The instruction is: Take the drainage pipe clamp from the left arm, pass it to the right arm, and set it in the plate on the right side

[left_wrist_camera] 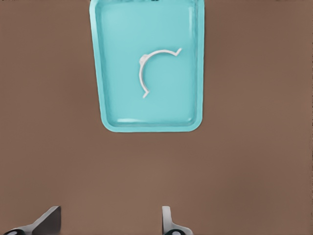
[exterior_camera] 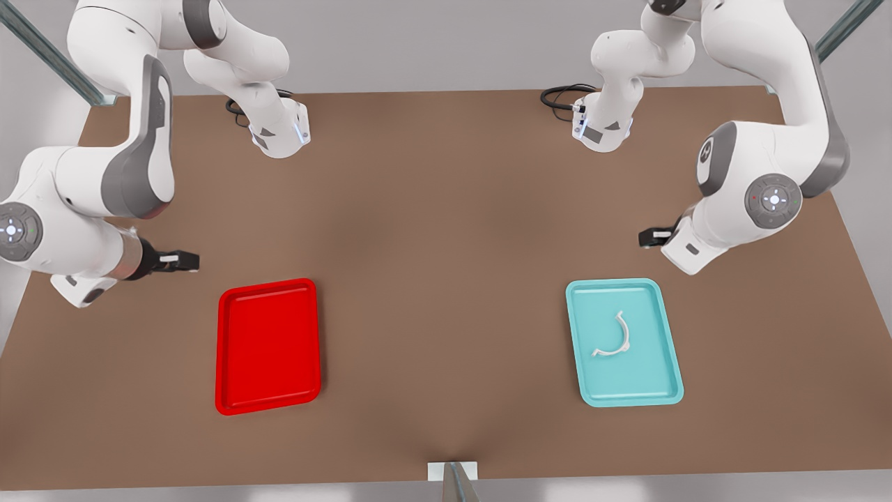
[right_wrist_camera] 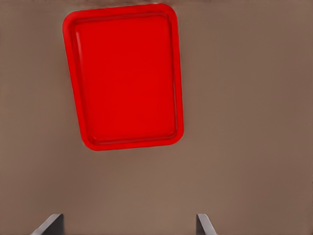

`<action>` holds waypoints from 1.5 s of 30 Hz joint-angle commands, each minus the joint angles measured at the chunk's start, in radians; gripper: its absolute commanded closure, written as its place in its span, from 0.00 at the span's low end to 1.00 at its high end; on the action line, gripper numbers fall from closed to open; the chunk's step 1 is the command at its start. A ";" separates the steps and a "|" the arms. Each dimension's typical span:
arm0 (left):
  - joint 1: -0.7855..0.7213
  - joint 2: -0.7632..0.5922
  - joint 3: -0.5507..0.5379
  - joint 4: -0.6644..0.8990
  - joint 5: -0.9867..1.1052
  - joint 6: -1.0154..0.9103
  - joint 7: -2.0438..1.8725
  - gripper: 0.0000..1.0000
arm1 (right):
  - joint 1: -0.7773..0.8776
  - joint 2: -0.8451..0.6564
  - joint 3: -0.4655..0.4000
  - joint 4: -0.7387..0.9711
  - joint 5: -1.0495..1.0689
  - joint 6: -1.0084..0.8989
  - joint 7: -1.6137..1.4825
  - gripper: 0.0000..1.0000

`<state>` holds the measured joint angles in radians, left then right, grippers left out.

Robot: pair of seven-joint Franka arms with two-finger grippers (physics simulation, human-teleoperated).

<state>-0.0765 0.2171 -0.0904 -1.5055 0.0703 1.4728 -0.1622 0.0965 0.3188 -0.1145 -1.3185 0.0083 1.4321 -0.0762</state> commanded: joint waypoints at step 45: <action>0.106 0.458 0.001 -0.283 -0.009 1.006 -0.326 0.52 | 0.005 0.026 0.004 -0.050 -0.036 0.102 -0.059 0.00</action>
<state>0.0289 0.6773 -0.0889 -1.7885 0.0603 2.4783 -0.3535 0.1012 0.3462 -0.1102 -1.3698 -0.0240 1.5345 -0.1291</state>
